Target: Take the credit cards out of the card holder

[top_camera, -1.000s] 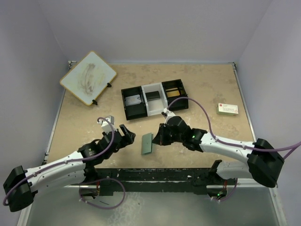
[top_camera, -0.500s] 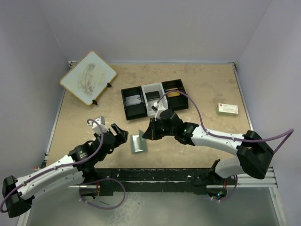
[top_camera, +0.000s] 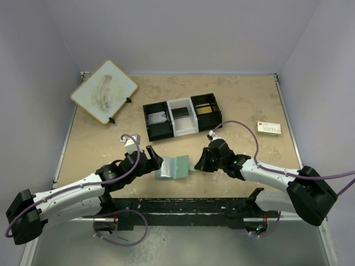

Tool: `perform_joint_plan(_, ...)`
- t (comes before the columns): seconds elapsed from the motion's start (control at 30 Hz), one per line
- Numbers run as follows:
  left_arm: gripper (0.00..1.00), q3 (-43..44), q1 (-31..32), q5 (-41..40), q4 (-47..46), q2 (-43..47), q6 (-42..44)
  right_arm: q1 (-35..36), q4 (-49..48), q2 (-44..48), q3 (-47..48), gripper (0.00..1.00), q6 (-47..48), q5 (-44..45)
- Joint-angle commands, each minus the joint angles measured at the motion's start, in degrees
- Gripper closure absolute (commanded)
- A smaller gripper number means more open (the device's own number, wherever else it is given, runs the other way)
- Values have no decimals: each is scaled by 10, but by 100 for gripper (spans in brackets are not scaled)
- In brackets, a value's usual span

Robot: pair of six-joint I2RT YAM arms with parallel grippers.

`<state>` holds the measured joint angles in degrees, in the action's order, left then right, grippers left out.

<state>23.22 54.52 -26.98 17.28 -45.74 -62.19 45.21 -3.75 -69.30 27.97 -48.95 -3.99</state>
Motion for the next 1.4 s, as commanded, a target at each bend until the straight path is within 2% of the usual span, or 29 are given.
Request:
perform_joint_plan(0.0, 27, -1, 2, 79, -136, -47, 34, -14, -31, 13, -39, 100, -23, -15)
perform_joint_plan(0.23, 31, 16, 2, 104, -181, -124, 50, -14, -72, -2, -69, 100, -43, -21)
perform_joint_plan(0.67, 34, -7, 3, 133, -241, -181, 24, -14, -84, -22, -79, 100, -54, -10)
perform_joint_plan(0.8, 41, -10, 5, 144, -262, -200, 19, -14, -87, -25, -78, 100, -53, -11)
perform_joint_plan(0.97, 48, -19, 7, 187, -333, -208, 12, -14, -86, -28, -79, 100, -53, -11)
perform_joint_plan(1.13, 49, -16, 14, 241, -417, -223, 10, -14, -82, -25, -76, 100, -54, -8)
perform_joint_plan(1.37, 48, 8, 35, 262, -433, -308, 25, -14, -31, 21, -55, 83, -58, 16)
